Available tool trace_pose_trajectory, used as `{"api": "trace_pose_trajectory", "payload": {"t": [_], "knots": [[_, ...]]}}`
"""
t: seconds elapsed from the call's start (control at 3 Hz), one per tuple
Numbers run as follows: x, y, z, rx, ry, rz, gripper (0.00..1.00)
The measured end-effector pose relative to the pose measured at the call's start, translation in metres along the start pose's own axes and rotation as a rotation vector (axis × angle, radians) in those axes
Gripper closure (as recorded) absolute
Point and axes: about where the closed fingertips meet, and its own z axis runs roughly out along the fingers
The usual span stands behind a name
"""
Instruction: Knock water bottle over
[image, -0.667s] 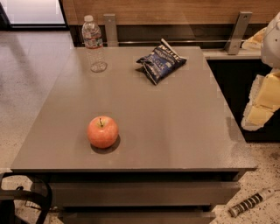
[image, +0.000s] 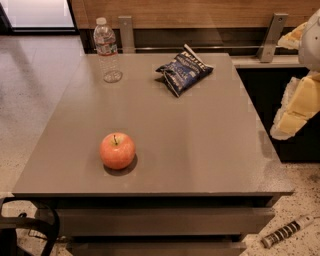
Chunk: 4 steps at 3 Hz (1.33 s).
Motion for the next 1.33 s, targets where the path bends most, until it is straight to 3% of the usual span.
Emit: {"api": "trace_pose_trajectory", "payload": {"t": [0.33,0.67,1.0,1.33], "knots": [[-0.018,-0.029,0.002,0.072,-0.075,0.037,0.00],[-0.047,-0.068,0.011,0.152,-0.211,0.102,0.00],[-0.089,-0.097,0.028,0.197,-0.404,0.147,0.00],[-0.128,-0.109,0.041,0.218,-0.587,0.180,0.00]]}}
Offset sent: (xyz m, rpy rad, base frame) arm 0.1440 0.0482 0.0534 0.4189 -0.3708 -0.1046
